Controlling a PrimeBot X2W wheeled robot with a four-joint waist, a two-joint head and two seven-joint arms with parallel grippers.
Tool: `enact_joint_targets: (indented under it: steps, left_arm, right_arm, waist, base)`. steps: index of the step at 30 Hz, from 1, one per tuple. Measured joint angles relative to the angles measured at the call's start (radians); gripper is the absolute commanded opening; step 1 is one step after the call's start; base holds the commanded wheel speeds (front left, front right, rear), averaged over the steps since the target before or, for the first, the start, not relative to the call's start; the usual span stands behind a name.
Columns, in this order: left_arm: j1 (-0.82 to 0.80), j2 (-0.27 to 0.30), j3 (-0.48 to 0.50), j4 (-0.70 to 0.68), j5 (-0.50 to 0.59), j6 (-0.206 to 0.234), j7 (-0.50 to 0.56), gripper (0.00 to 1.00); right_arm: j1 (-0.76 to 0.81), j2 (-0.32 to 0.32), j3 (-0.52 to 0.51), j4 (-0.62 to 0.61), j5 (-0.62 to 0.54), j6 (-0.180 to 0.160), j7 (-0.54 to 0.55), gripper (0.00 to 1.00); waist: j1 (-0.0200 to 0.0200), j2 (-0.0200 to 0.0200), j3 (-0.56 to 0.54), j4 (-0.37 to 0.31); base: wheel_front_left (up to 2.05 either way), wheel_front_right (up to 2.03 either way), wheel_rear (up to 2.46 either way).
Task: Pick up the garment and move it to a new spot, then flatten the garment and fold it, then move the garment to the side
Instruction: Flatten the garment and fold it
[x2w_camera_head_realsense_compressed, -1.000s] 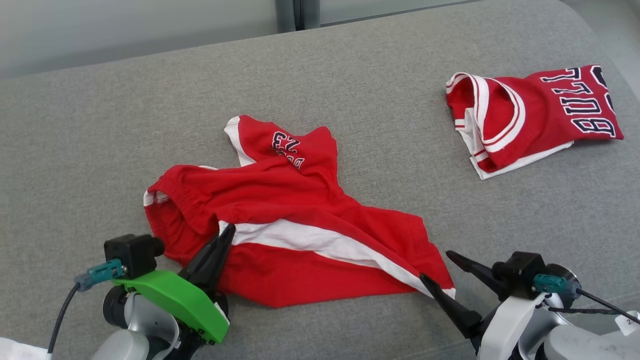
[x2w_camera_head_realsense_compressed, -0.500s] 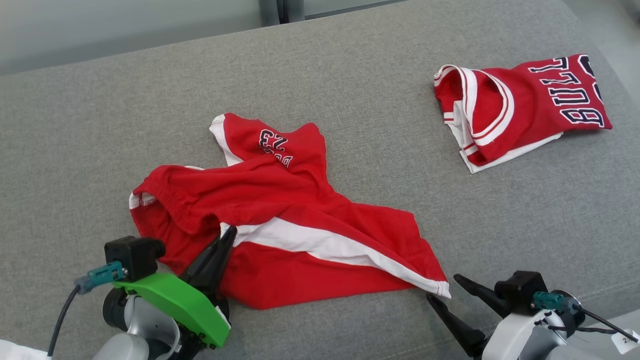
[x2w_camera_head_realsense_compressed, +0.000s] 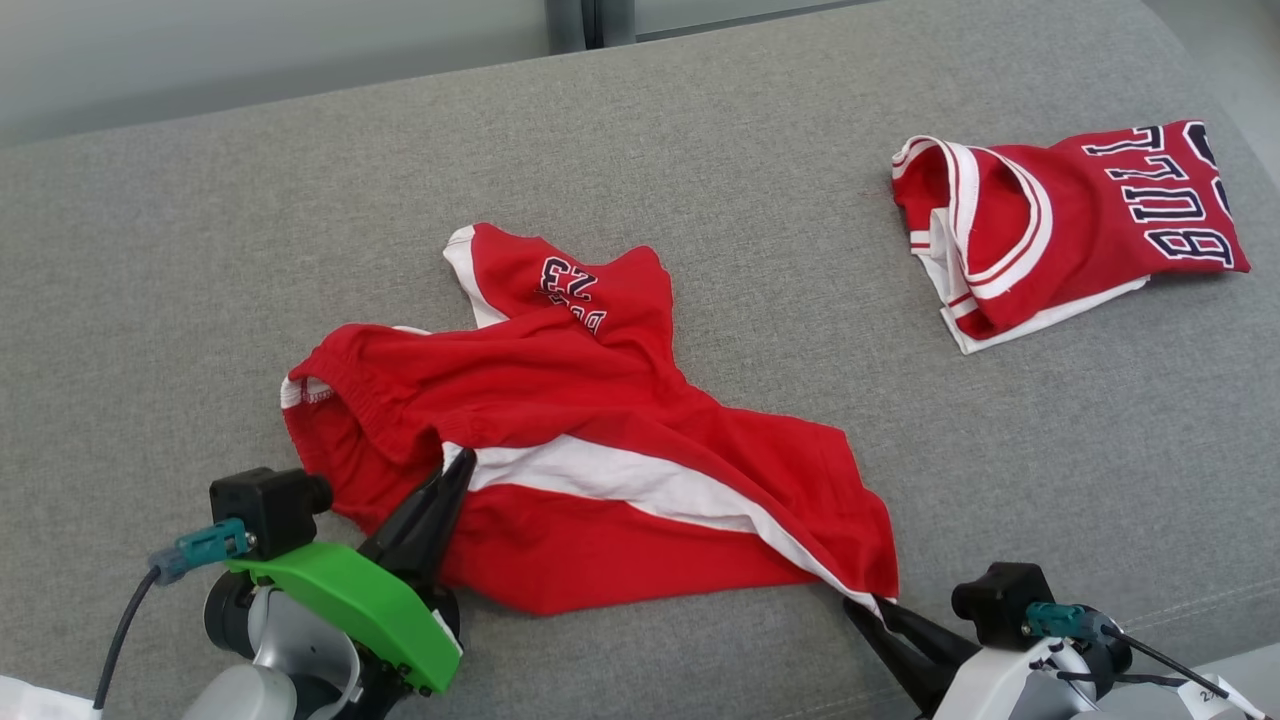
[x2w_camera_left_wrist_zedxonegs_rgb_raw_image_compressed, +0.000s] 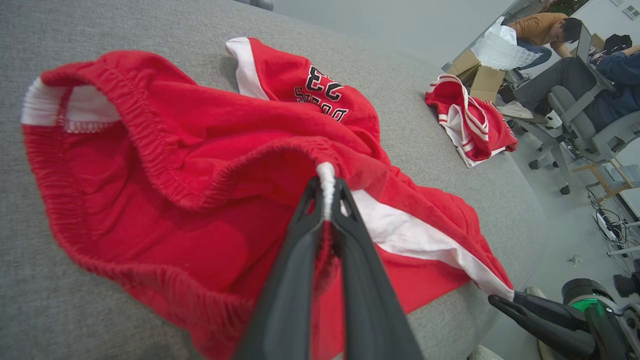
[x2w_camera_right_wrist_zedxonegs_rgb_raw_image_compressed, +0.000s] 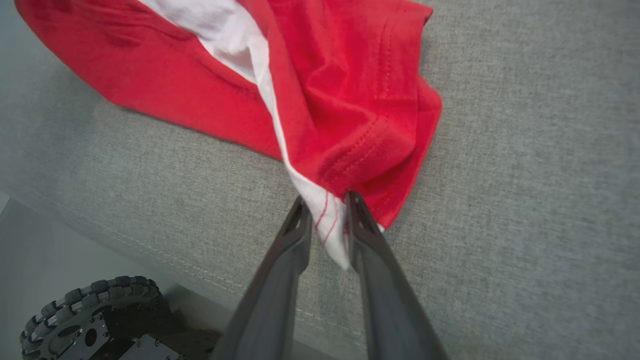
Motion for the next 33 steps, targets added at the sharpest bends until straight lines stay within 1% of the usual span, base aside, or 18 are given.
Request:
enact_joint_targets:
  steps: [1,6,10,12,15,17,18,21,24,27,30,33]
  left_arm:
    - [0.0,0.0,0.0,-0.002,0.0,0.0,0.0,0.0]
    - [0.0,-0.001,0.003,-0.003,0.008,0.001,0.011,0.0]
    - [-0.001,0.006,0.029,-0.012,0.008,0.001,0.016,0.0]
    - [-0.022,0.035,0.048,-0.027,0.013,0.001,0.027,0.0]
    - [-0.105,0.094,0.089,-0.073,0.029,-0.002,0.048,0.0]
    - [-0.168,0.116,0.108,-0.123,0.027,-0.012,0.07,0.0]
    - [-0.189,0.121,0.119,-0.151,0.02,-0.02,0.078,0.0]
    - [-0.217,0.128,0.145,-0.241,-0.044,-0.029,0.116,0.0]
    - [-0.221,0.131,0.169,-0.329,-0.12,-0.032,0.164,0.0]
    - [-0.226,0.131,0.182,-0.435,-0.198,-0.03,0.218,0.0]
    - [-0.246,0.121,0.187,-0.504,-0.279,-0.026,0.272,0.0]
    - [-0.256,0.116,0.189,-0.488,-0.322,-0.008,0.33,0.0]
  right_arm:
    - [0.0,0.005,-0.001,0.002,-0.005,0.0,0.004,0.0]
    - [0.0,0.009,-0.008,0.0,-0.009,0.0,0.012,0.0]
    - [-0.029,-0.008,-0.044,-0.068,-0.002,0.002,0.012,0.0]
    - [-0.095,-0.046,-0.095,-0.12,0.006,0.01,0.013,0.0]
    - [-0.225,-0.129,-0.219,-0.199,0.034,0.012,0.013,0.0]
    - [-0.281,-0.18,-0.311,-0.26,0.073,0.012,0.009,0.0]
    - [-0.297,-0.193,-0.351,-0.294,0.104,0.013,0.002,0.0]
    - [-0.319,-0.216,-0.446,-0.395,0.19,0.029,-0.018,0.0]
    - [-0.341,-0.234,-0.511,-0.478,0.262,0.046,-0.024,0.0]
    - [-0.352,-0.262,-0.561,-0.545,0.329,0.049,-0.009,0.0]
    - [-0.351,-0.298,-0.587,-0.558,0.383,0.044,0.033,0.0]
    - [-0.351,-0.301,-0.574,-0.538,0.457,0.044,0.088,0.0]
  waist:
    - [0.0,0.0,0.0,0.0]
    - [0.0,0.0,-0.005,0.001]
    - [0.0,0.0,-0.022,0.001]
    - [0.0,0.0,-0.035,-0.001]
    - [0.0,0.0,-0.059,-0.004]
    - [0.0,0.0,-0.079,-0.005]
    - [0.0,0.0,-0.089,-0.005]
    - [0.0,0.0,-0.121,-0.005]
    - [0.0,0.0,-0.151,-0.004]
    - [0.0,0.0,-0.173,-0.005]
    - [0.0,0.0,-0.172,-0.008]
    - [0.0,0.0,-0.153,-0.01]
  base:
    - [0.0,0.0,0.0]
    - [0.0,0.0,0.0]
    - [0.0,0.0,0.0]
    - [0.0,0.0,0.0]
    - [0.0,0.0,0.0]
    - [0.0,0.0,0.0]
    - [0.0,0.0,0.0]
    - [0.0,0.0,0.0]
    - [0.0,0.0,0.0]
    - [0.0,0.0,0.0]
    - [0.0,0.0,0.0]
    - [0.0,0.0,0.0]
